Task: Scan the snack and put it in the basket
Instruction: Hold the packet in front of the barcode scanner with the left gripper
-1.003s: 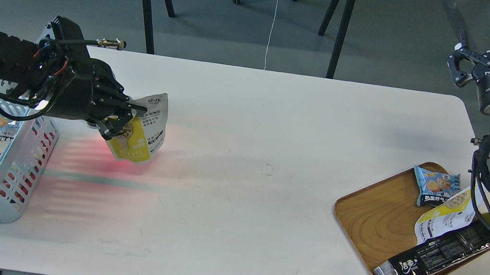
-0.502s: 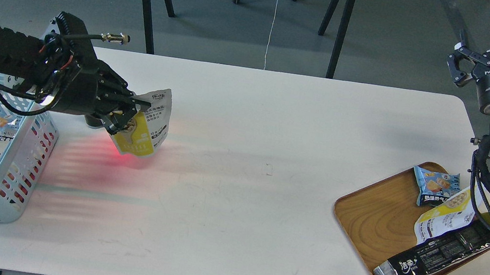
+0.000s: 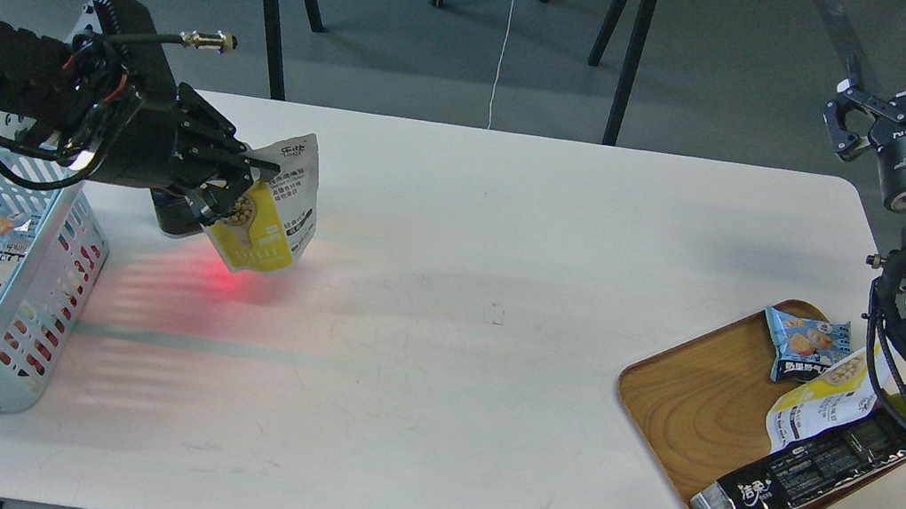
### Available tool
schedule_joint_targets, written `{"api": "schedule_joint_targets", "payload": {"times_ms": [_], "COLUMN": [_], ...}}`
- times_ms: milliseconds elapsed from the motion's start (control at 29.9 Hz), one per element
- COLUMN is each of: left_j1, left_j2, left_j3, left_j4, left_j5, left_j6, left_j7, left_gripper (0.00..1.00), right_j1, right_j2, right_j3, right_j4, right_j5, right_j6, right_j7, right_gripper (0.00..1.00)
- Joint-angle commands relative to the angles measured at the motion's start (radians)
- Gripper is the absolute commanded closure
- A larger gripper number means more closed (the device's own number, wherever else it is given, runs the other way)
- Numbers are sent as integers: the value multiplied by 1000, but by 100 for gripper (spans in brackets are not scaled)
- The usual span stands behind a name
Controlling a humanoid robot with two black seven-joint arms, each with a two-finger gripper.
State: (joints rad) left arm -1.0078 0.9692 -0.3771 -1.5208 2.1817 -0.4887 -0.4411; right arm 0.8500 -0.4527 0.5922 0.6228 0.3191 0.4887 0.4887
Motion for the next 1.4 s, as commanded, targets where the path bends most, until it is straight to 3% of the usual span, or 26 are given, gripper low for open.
{"api": "schedule_joint_targets", "payload": {"times_ms": [0, 1371], "left_j1": [-25, -11], "left_j2": [0, 8], "left_j3": [6, 57], "left_j4": [1, 24], "left_j5": [0, 0], "left_j6": [0, 0], "left_j7": [-1, 7], "left_gripper": [100, 100], "right_j1": [0, -3], "right_j2": [2, 28], "right_j3": [0, 0], "right_j4": [0, -8], "right_j5": [0, 0], "right_j6": [0, 0], "right_j7": [0, 0], "right_gripper": [0, 0]}}
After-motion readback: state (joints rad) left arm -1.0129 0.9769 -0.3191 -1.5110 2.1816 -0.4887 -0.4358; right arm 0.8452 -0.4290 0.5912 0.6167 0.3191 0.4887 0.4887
